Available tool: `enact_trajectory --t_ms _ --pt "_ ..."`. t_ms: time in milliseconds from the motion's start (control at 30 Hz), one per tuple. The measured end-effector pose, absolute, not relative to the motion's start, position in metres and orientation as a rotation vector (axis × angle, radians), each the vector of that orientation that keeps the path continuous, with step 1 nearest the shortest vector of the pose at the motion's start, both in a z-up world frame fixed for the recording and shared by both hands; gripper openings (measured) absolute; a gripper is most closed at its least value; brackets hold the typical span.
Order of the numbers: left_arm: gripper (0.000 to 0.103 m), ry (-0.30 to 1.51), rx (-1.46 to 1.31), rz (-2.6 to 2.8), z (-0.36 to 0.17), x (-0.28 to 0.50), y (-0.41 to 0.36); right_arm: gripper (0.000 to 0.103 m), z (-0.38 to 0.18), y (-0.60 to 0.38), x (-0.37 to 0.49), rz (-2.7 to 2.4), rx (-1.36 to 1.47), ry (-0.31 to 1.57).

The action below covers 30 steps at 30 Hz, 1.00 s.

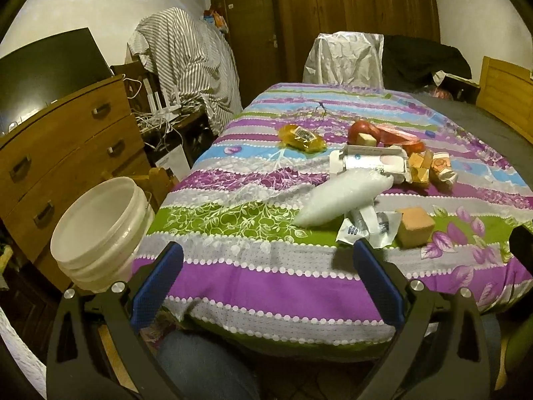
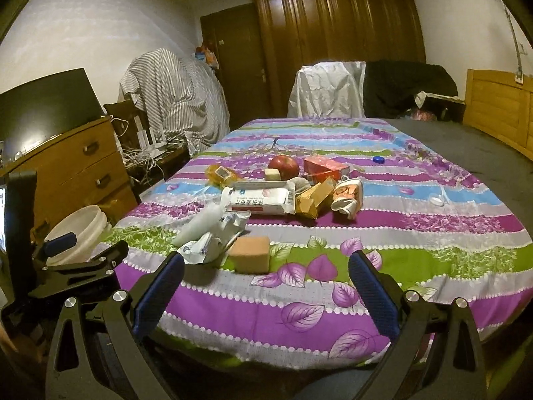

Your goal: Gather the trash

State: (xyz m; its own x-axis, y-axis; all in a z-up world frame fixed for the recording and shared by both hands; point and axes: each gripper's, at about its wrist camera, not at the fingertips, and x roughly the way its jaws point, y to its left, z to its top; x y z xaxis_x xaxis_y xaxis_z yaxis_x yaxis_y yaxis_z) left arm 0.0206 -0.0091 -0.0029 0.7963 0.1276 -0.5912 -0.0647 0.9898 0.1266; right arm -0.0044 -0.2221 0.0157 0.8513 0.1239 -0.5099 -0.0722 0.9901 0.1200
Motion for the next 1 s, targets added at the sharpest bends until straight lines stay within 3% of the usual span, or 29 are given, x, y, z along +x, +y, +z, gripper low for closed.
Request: enact_trajectory --t_ms 1000 --pt "0.098 0.68 0.107 0.113 -0.016 0.027 -0.006 0.098 -0.01 -0.221 0.004 0.104 0.139 0.625"
